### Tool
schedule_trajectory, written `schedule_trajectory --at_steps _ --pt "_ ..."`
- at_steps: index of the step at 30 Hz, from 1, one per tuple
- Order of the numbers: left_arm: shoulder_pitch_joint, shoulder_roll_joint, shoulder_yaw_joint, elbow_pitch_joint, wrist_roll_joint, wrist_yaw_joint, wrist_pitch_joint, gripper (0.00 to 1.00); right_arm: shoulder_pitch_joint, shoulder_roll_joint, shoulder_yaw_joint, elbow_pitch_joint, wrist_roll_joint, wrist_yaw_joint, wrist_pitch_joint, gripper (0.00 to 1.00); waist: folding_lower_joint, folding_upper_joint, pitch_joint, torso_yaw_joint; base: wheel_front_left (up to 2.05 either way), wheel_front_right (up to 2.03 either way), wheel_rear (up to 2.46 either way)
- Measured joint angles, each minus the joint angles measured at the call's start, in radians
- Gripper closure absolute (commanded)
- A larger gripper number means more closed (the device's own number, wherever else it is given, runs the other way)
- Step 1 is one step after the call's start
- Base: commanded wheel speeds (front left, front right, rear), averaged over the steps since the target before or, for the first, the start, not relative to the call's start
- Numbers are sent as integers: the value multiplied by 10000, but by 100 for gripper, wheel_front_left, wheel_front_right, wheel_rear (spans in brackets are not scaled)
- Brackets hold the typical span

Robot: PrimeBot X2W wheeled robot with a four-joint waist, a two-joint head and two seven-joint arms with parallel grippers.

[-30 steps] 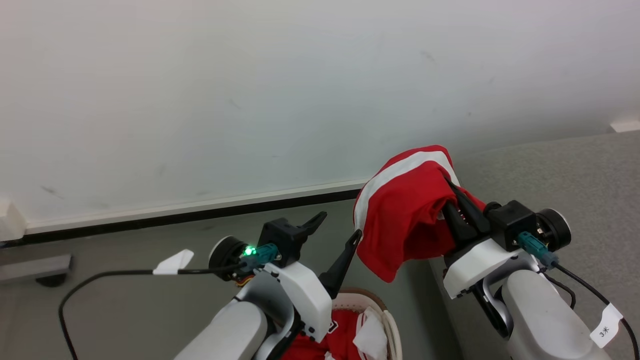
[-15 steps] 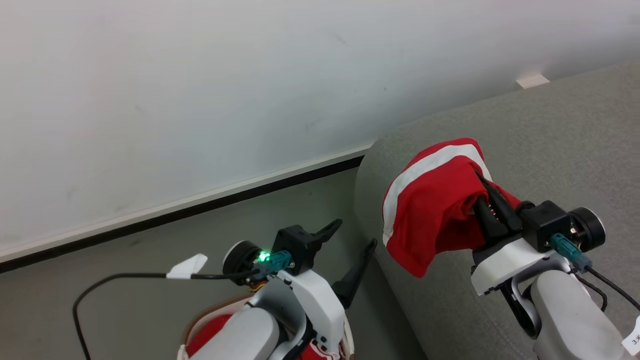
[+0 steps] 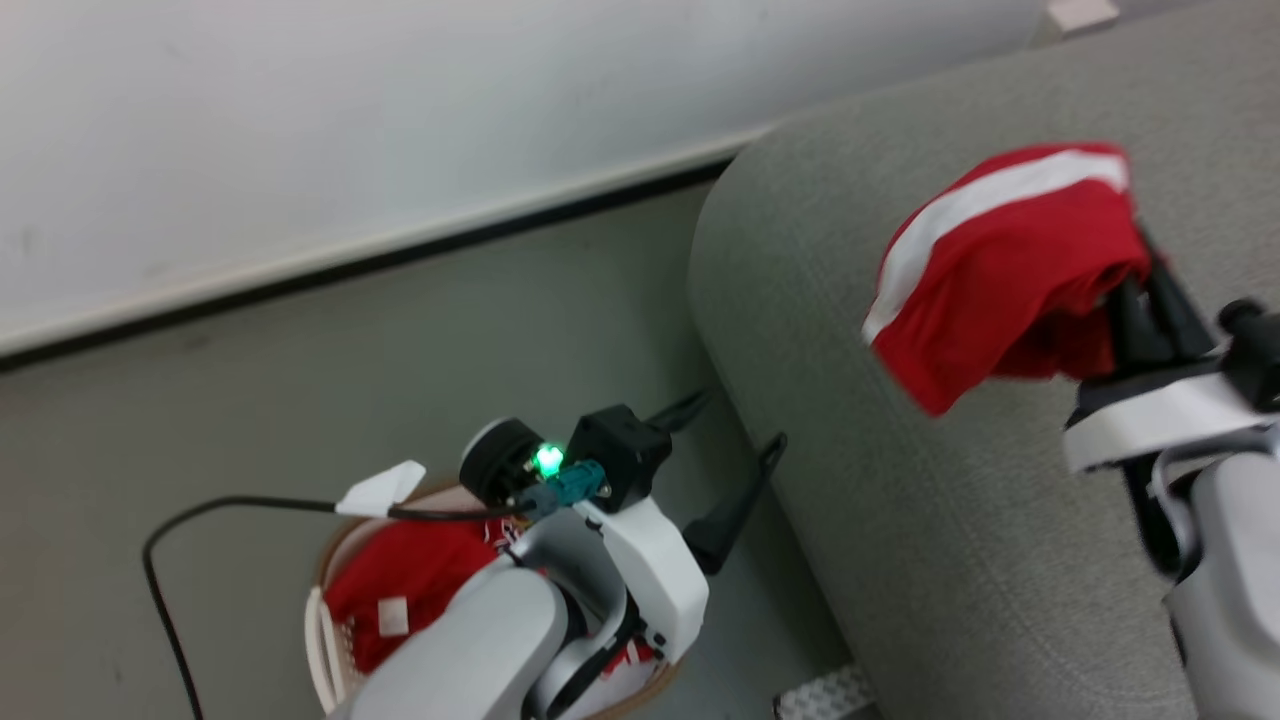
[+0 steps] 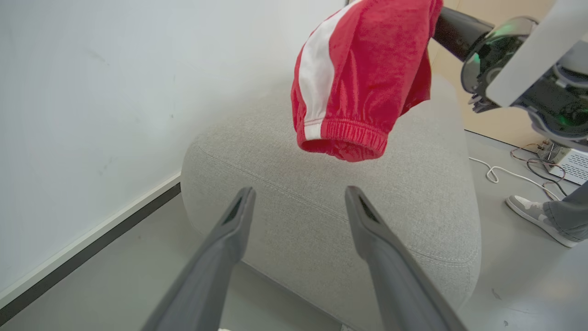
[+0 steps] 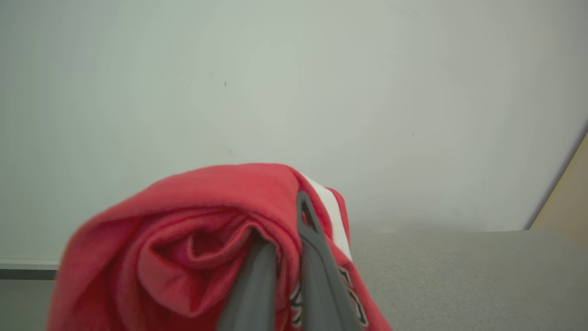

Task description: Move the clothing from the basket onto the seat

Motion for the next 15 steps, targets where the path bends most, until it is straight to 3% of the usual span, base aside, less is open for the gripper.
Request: schedule_trajectory --at_steps 10,15 --pt "-1329 384 -13 -529 384 -476 153 0 -2143 56 -2541 -186 -1087 0 520 100 2 0 2563 590 0 0 0" --pt "-1814 439 -36 -863 516 -591 230 0 -3512 -334 -3685 -132 -1580 2 1085 100 3 0 3803 974 0 0 0"
